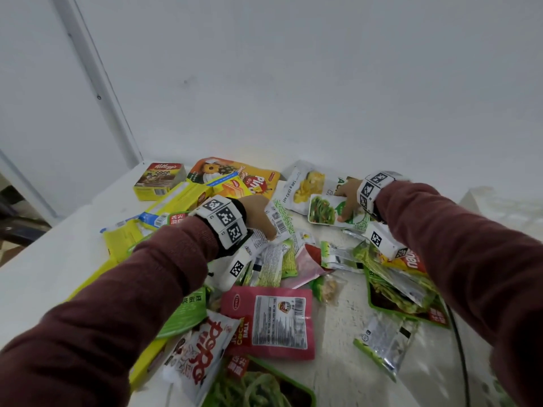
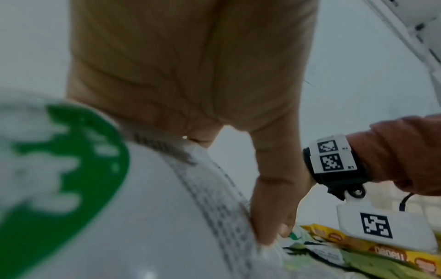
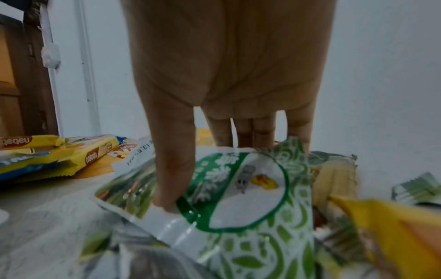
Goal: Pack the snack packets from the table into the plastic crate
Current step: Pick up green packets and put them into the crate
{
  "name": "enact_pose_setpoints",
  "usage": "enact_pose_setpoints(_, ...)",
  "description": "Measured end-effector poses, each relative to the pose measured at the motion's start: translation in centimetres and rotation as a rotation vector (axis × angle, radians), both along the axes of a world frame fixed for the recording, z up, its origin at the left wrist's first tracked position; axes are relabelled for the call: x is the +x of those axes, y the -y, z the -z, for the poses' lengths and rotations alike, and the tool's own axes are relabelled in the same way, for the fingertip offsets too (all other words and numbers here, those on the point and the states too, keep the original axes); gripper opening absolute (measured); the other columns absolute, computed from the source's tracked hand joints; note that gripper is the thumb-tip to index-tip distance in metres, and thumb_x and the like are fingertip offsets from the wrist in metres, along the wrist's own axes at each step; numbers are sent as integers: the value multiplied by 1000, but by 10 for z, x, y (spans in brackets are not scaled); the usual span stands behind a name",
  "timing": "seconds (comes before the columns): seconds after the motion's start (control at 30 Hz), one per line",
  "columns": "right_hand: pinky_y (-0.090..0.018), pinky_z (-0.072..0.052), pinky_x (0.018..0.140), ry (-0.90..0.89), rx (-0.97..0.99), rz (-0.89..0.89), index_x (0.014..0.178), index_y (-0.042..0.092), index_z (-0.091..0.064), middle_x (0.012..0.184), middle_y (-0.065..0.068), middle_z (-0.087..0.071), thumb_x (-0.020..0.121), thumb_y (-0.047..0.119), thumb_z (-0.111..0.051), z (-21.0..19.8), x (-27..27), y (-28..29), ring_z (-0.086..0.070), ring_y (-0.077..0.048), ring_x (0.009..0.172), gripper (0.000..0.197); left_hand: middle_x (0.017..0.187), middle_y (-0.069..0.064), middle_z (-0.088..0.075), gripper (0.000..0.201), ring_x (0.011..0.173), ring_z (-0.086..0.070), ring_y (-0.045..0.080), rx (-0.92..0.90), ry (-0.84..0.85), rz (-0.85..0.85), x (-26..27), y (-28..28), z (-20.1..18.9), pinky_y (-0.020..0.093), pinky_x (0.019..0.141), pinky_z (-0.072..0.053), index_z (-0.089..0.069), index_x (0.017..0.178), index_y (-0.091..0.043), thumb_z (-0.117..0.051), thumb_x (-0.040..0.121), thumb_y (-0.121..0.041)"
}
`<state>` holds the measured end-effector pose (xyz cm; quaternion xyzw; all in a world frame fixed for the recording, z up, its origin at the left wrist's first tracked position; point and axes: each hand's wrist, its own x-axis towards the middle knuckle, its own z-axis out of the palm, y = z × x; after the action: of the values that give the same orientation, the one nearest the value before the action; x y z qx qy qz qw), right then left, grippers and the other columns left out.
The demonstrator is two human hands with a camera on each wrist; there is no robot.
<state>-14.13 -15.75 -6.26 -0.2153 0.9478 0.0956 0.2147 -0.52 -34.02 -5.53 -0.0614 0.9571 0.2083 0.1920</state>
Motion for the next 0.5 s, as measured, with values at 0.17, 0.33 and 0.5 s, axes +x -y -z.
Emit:
enact_pose_setpoints(0.17, -32, -50, 85, -39, 47, -59, 90, 10, -60, 91, -3, -62, 66, 47, -77, 5, -6, -1, -56, -21, 88, 48, 134, 16, -46, 54, 121, -45, 25, -86, -198, 19, -16, -18, -14, 33, 96, -40, -47, 129, -6, -67, 82, -20)
enact_pose_setpoints(0.33, -35, -51, 90, -36, 38, -61, 108, 7, -60, 110, -9, -65, 64, 43, -80, 3, -3, -1, -61, -26, 101, 61, 147, 10, -36, 75, 133, -38, 26, -137, 55, 98, -30, -38, 0, 36, 107, -35, -34, 141, -7, -69, 80, -31)
enact_pose_setpoints(0.5, -37, -49, 94, -34, 22, -54, 118, 8, -54, 115, -9, -62, 65, 43, -80, 6, -8, -2, -59, -26, 105, 69, 142, 10, -44, 77, 127, -45, 26, -193, 159, 165, -37, -47, 5, 36, 105, -39, -40, 137, -4, -73, 76, -37)
